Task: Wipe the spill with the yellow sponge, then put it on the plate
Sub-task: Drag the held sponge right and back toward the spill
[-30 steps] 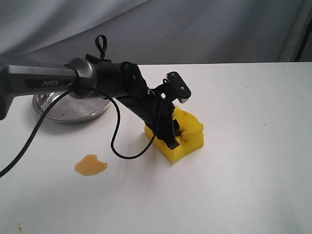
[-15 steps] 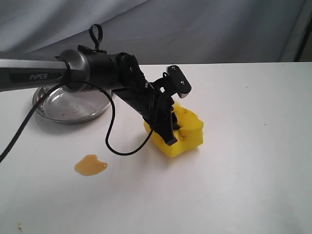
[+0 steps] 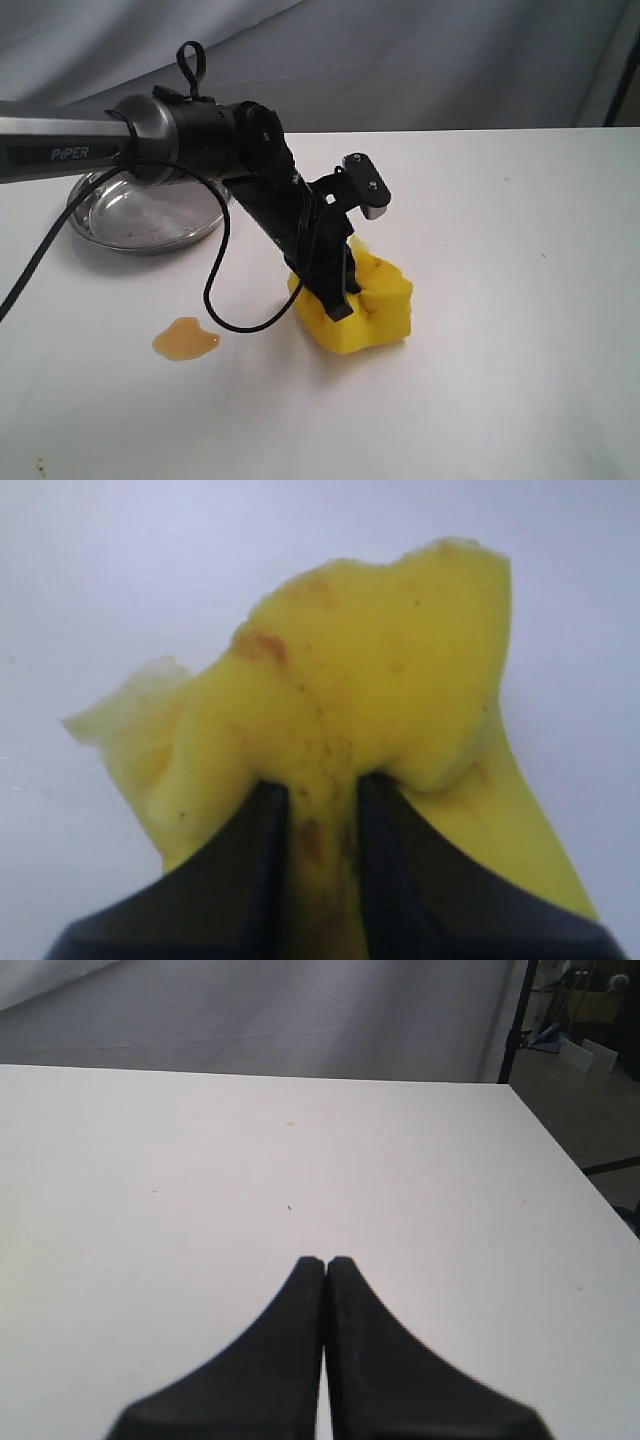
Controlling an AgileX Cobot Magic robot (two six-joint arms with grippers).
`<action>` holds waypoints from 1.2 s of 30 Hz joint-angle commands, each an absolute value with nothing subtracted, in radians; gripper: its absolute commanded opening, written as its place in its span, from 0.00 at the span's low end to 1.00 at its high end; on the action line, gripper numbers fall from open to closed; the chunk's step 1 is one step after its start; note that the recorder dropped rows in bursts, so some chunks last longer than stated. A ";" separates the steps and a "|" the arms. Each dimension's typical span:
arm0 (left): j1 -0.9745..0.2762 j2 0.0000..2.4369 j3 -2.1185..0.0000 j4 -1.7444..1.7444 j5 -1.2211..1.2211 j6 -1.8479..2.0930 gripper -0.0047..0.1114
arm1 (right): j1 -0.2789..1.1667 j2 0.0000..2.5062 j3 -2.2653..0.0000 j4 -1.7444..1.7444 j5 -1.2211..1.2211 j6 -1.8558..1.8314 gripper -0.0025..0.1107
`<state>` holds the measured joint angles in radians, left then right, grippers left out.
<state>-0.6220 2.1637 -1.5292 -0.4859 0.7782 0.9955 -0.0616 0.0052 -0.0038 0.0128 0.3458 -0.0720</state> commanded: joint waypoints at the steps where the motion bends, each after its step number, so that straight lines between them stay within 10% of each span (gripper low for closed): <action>1: -0.628 2.154 -1.528 -0.499 0.900 0.997 0.04 | -0.060 0.000 0.000 0.013 0.343 -0.071 0.02; 12: -0.653 2.215 -1.528 -0.616 0.964 1.113 0.04 | -0.060 0.000 0.000 0.013 0.343 -0.071 0.02; 36: -0.663 2.270 -1.528 -0.499 0.069 1.127 0.04 | -0.060 0.000 0.000 0.013 0.343 -0.071 0.02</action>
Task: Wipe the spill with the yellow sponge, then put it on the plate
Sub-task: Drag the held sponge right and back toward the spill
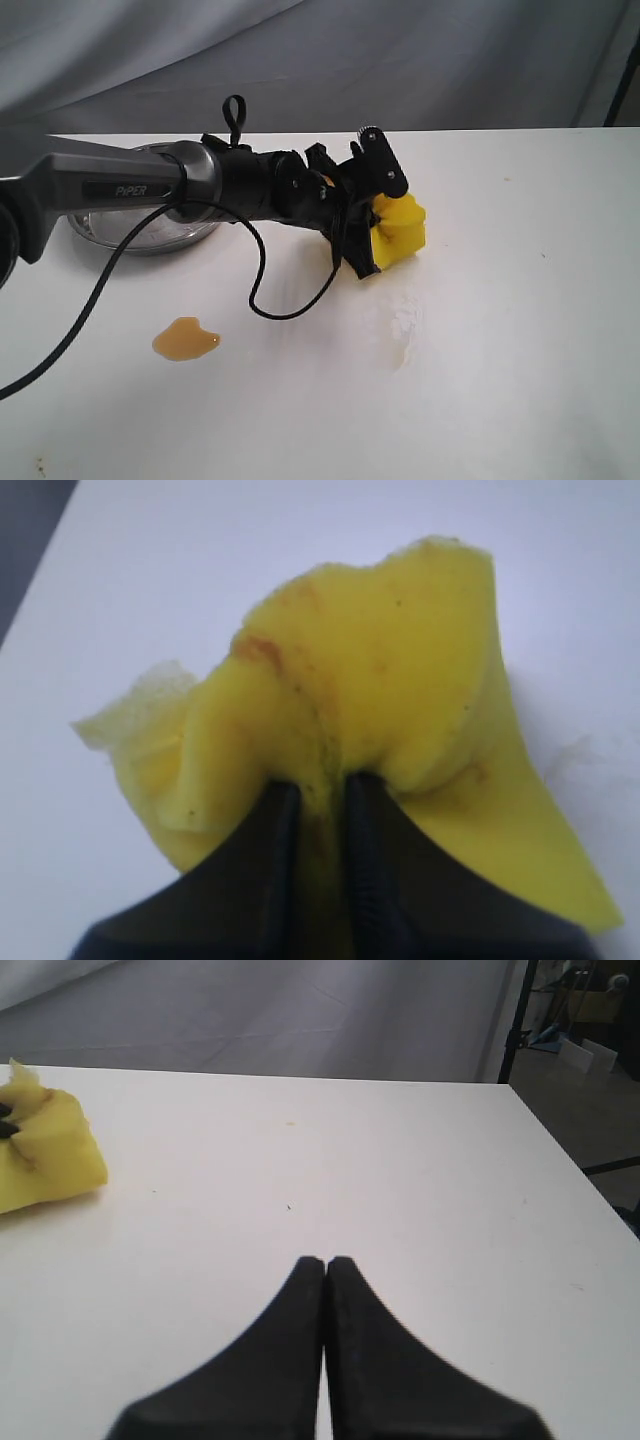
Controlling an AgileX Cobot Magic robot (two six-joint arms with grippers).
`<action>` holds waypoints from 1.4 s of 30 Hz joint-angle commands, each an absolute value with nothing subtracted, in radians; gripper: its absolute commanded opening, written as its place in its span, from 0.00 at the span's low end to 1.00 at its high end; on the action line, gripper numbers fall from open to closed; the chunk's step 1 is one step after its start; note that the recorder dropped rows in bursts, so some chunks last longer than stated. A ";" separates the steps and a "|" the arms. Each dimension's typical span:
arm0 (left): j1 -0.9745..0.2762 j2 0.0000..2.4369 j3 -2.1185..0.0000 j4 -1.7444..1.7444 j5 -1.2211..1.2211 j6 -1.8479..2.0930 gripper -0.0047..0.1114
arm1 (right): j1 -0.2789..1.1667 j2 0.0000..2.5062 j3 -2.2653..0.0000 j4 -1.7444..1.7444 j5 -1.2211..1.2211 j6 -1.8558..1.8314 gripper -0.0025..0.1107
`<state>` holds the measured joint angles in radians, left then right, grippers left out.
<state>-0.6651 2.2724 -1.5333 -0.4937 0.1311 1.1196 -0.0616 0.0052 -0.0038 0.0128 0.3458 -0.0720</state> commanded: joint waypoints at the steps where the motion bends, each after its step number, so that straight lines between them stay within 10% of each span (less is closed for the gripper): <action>1: -0.663 2.270 -1.528 -0.499 0.081 1.127 0.04 | -0.060 0.000 0.000 0.013 0.343 -0.071 0.02; 25: -0.665 2.266 -1.528 -0.416 0.856 1.053 0.04 | -0.060 0.000 0.000 0.013 0.343 -0.071 0.02; 42: -0.613 2.089 -1.260 -0.019 0.717 0.685 0.04 | -0.060 0.000 0.000 0.013 0.343 -0.071 0.02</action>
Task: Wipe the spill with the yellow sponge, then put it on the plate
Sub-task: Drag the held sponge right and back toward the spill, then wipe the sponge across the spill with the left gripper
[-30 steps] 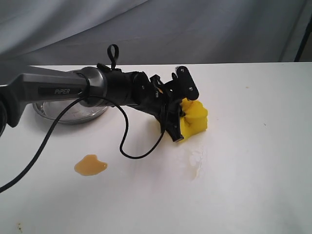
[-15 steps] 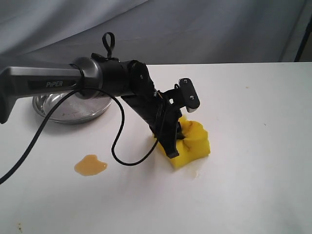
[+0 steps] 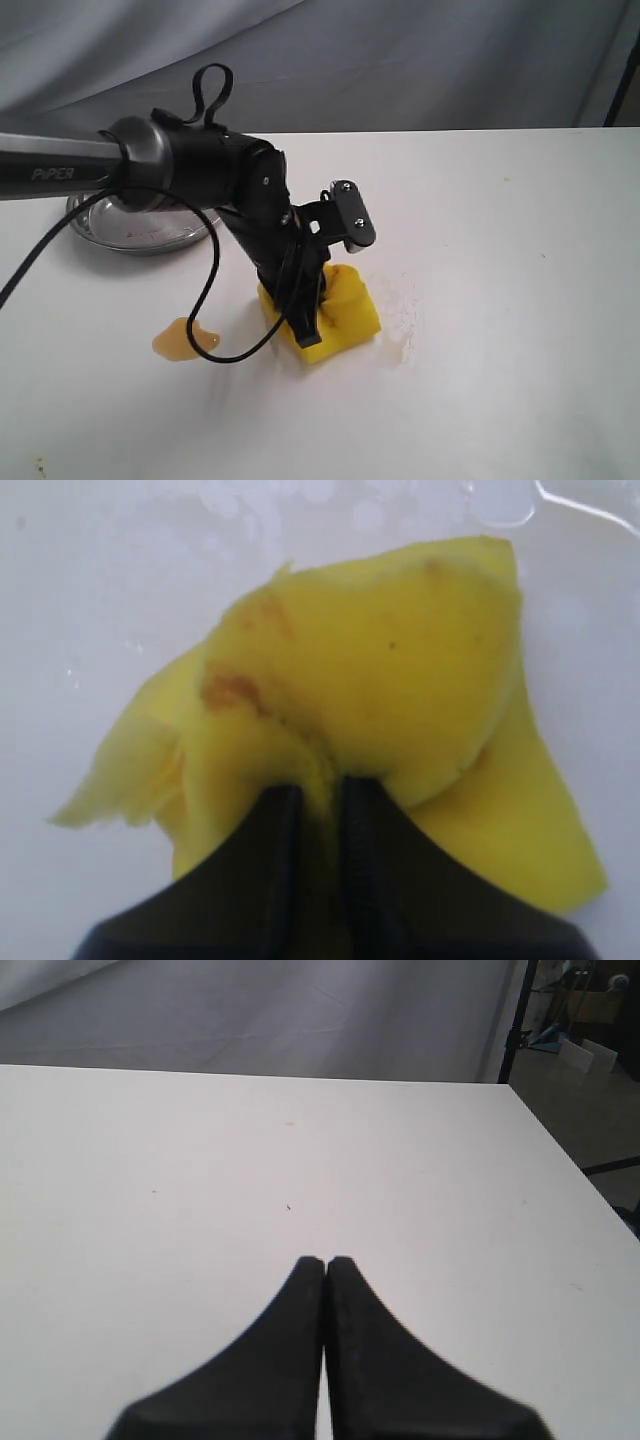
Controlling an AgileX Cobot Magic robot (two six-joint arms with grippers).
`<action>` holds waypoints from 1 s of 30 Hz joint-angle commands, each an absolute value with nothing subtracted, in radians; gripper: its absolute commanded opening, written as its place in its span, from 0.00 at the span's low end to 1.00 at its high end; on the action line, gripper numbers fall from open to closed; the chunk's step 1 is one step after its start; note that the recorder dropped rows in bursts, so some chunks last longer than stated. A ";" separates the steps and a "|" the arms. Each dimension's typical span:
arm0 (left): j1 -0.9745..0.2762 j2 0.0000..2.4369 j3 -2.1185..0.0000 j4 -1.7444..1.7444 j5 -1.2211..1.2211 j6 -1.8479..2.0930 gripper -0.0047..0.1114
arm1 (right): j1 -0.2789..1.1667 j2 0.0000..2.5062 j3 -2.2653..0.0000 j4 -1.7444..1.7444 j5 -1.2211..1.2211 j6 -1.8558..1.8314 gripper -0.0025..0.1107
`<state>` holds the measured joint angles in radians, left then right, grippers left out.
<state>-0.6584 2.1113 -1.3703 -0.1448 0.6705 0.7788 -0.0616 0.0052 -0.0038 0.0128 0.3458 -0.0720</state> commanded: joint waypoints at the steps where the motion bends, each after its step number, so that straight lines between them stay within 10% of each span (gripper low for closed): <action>1: -0.599 2.072 -1.232 0.000 0.707 0.649 0.04 | -0.060 0.000 0.000 0.013 0.343 -0.071 0.02; 30: -0.498 1.761 -0.760 0.039 0.331 0.577 0.04 | -0.060 0.000 0.000 0.013 0.343 -0.071 0.02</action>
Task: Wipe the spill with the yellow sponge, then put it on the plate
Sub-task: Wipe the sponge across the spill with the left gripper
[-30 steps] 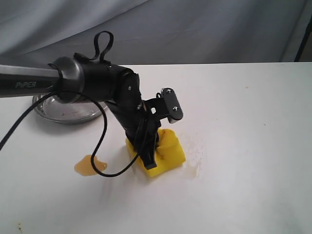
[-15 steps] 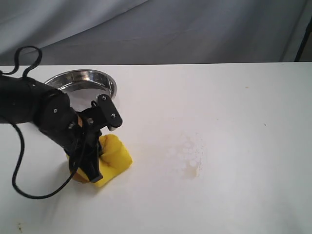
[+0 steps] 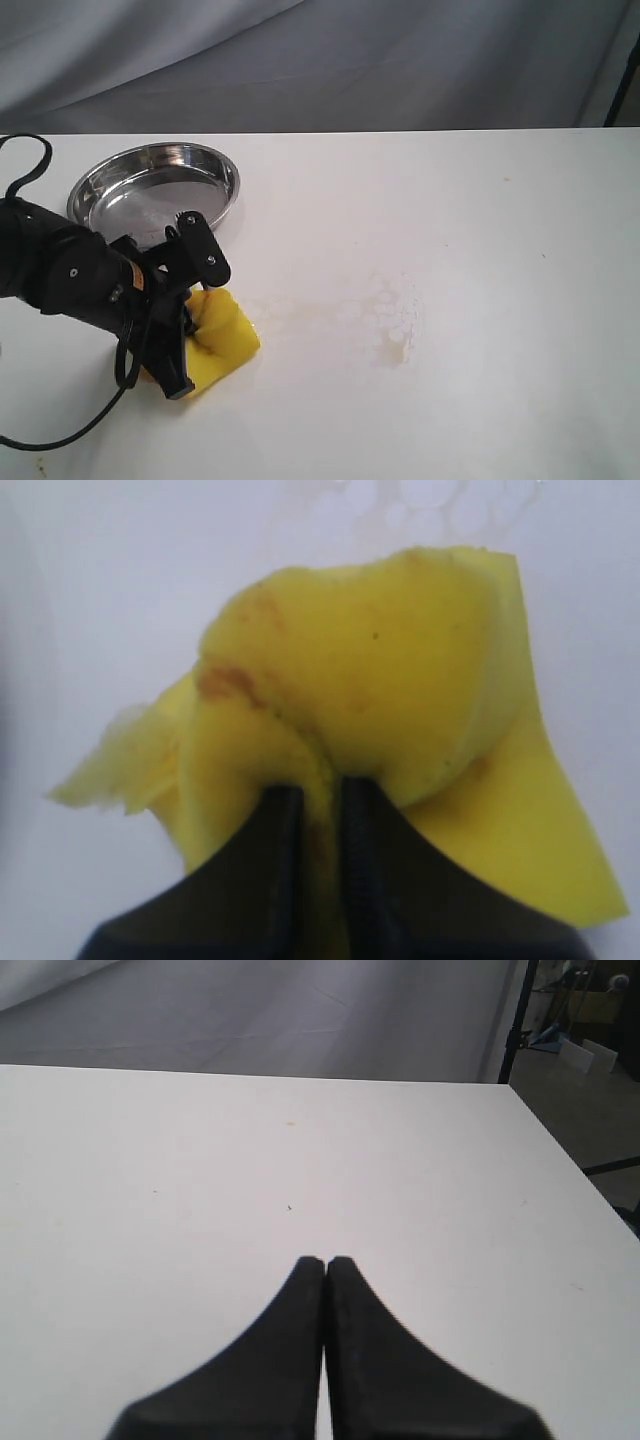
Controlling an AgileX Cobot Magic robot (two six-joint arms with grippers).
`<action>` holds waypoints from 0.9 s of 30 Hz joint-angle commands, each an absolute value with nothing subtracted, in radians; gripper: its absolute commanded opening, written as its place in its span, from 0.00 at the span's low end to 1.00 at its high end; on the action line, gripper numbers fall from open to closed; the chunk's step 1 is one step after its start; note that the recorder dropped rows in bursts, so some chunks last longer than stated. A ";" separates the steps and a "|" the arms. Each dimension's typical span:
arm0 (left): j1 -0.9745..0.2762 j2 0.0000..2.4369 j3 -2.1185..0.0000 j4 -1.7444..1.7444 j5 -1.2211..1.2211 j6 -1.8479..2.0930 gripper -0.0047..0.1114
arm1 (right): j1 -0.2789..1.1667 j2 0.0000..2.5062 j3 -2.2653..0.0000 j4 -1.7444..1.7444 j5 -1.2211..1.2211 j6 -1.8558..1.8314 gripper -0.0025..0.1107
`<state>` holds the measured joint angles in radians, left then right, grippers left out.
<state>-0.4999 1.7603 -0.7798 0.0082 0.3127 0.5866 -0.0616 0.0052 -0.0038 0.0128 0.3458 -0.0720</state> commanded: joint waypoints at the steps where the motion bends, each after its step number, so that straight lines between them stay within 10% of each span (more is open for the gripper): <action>1: -0.498 1.752 -0.760 0.039 0.329 0.577 0.04 | -0.060 0.000 0.000 0.013 0.343 -0.071 0.02; 15: -0.498 1.480 -0.760 0.034 0.419 0.547 0.04 | -0.060 0.000 0.000 0.013 0.343 -0.071 0.02; 27: -0.498 1.729 -0.709 0.025 0.263 0.547 0.04 | -0.060 0.000 0.000 0.013 0.343 -0.071 0.02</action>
